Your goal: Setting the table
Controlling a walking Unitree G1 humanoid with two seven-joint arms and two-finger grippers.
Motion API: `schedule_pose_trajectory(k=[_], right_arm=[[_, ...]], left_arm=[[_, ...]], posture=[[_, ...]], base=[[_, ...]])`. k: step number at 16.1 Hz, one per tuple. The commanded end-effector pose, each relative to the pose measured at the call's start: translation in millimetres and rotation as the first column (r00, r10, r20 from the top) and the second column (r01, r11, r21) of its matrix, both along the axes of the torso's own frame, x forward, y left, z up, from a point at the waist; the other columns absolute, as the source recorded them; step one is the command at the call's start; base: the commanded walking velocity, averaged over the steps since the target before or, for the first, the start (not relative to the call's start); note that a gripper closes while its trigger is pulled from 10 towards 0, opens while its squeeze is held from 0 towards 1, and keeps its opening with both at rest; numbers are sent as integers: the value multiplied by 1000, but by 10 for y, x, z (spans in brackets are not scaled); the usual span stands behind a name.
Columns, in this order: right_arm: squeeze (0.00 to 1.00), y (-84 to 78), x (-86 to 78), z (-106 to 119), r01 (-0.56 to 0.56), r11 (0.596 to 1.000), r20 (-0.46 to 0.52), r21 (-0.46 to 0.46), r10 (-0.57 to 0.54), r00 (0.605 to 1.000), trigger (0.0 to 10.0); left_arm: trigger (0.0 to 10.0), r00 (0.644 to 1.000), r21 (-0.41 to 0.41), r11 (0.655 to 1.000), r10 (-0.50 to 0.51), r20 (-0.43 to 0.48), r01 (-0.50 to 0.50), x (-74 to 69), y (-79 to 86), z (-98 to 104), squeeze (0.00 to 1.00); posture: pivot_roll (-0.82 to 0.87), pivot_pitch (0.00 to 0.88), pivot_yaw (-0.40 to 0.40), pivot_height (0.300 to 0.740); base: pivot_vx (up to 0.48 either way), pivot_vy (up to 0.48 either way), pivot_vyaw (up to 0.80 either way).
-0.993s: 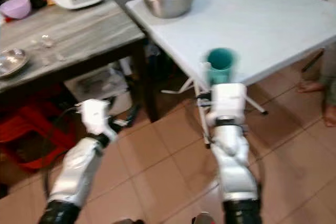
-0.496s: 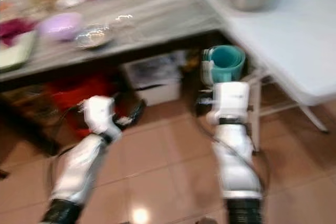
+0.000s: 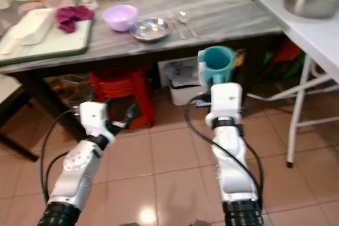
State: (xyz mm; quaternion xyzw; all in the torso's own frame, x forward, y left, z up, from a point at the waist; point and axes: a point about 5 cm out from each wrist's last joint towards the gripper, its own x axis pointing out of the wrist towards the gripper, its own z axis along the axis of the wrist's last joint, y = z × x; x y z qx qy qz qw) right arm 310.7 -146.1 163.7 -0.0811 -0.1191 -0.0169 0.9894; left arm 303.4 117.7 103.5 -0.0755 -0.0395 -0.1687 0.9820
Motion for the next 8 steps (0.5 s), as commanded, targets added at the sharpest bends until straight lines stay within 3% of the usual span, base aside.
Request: schedule_pose_trajectory(k=[1, 7, 8], right_arm=[[0, -55, 0, 60, 15, 1000, 27, -5, -15, 1000, 10000], [0, -74, -50, 31, 8, 1000, 26, -22, -7, 1000, 10000], [0, -74, -66, 32, 5, 1000, 30, -27, -4, 1000, 10000]], left_arm=[[10000, 999, -10, 999, -36, 10, 36, -15, -79, 23, 0], [10000, 989, 35, 989, 139, 53, -141, 67, 150, 105, 0], [10000, 985, 52, 984, 165, 54, -168, 66, 198, 102, 0]], posture=[[-140, 113, 92, 740], [-141, 100, 84, 740], [-141, 100, 84, 740]], base=[[0, 0, 0], [0, 0, 0], [0, 0, 594]])
